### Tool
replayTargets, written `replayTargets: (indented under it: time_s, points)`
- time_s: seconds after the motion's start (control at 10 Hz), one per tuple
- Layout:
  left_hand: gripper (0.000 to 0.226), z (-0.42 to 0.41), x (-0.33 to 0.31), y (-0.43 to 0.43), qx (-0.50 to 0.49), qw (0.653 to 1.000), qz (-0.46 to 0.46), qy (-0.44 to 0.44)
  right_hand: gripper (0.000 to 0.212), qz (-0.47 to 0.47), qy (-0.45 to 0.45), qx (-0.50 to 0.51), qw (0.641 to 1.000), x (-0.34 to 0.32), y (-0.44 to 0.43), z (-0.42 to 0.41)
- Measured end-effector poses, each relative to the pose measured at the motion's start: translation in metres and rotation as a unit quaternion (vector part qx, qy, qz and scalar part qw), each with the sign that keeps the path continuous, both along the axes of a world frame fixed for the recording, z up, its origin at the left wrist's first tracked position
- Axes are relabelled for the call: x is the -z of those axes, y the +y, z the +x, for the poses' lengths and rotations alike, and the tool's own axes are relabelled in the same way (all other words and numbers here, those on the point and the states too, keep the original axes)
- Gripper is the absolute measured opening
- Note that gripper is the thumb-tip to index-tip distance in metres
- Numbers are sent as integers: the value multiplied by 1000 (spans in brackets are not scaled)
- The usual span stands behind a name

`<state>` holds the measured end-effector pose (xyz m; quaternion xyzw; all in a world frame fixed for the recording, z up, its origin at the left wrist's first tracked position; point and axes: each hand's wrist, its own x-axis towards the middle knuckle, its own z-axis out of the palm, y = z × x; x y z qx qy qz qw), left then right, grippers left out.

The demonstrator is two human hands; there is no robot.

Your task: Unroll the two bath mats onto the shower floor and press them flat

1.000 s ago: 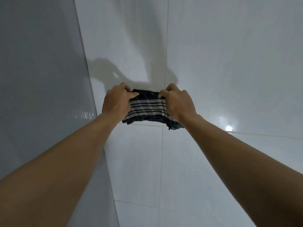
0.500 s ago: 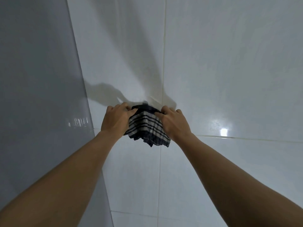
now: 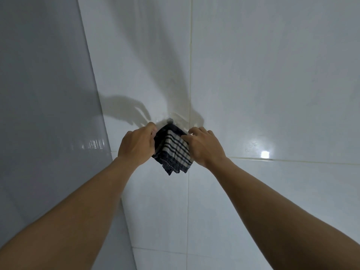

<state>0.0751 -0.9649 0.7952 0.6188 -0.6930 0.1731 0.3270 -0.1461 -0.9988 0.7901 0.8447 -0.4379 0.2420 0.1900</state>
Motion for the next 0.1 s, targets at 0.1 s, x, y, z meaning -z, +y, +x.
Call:
replayTargets:
  time_s: [0.1]
  points:
    - [27, -1, -6, 7, -51, 998, -21, -11, 39, -8, 0, -4, 1000, -12, 7, -4]
